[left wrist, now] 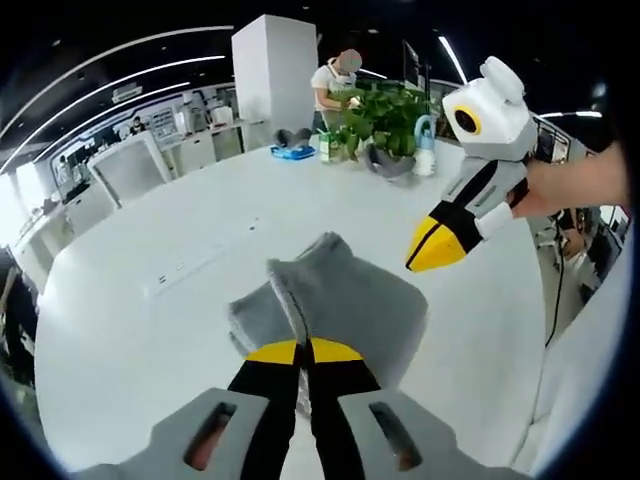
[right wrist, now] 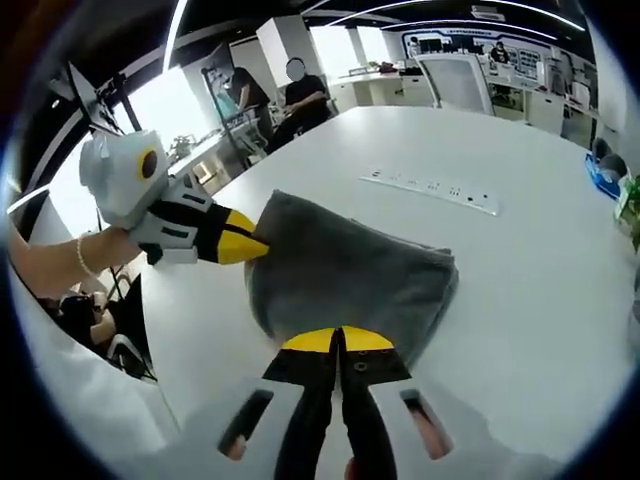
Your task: Fold the towel on the table until its edges align and the towel forms a compact rectangular stack.
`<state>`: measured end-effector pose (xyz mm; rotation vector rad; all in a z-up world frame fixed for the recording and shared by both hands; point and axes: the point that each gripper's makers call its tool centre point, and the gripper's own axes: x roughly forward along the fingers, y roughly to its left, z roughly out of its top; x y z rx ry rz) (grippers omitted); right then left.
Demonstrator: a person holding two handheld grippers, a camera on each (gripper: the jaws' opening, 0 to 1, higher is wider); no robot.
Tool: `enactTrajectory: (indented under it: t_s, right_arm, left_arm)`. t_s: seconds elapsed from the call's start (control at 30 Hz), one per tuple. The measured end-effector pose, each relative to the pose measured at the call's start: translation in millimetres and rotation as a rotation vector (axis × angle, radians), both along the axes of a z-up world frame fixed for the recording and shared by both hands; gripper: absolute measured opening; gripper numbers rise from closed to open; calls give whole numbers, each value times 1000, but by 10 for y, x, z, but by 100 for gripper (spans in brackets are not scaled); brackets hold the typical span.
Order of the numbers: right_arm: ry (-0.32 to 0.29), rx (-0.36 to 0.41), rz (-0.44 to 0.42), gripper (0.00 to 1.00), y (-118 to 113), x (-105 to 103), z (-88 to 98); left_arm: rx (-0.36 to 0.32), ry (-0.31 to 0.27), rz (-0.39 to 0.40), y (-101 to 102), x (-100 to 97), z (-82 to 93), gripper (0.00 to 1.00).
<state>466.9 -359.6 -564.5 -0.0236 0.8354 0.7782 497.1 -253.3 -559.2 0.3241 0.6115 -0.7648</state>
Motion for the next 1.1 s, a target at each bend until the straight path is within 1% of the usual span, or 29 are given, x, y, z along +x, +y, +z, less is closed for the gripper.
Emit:
enactTrajectory:
  t_s: [0.2,0.37,0.57,0.67,0.8,0.97,1.03,1.1]
  right_arm:
    - [13,-16,-12,0,-19,62,-91]
    - [30,-32,-15,0,-20,82,-185]
    - [48,-57,-16,0,-18,104,-310]
    - [48,-89,-10,0,-36,123,-387]
    - [62,-95,-13,0,-43,141,-448]
    - [77,-123,-13,0,-73,149,-551]
    - [83,-141,-2,0,-85,134,-595]
    - [76,-147,7,0,-84,130,-592]
  left_arm:
    - [10,11,26,73,53,-98,3]
    - [3,22,42,99,125,-166,3]
    - [22,26,74,149,217,-311,4]
    - [20,35,92,173,228,-369,4]
    - [10,52,102,181,241,-423,4]
    - [12,73,112,190,291,-533,4]
    - [8,65,109,181,300,-528,4]
    - [-9,42,98,151,300,-471,3]
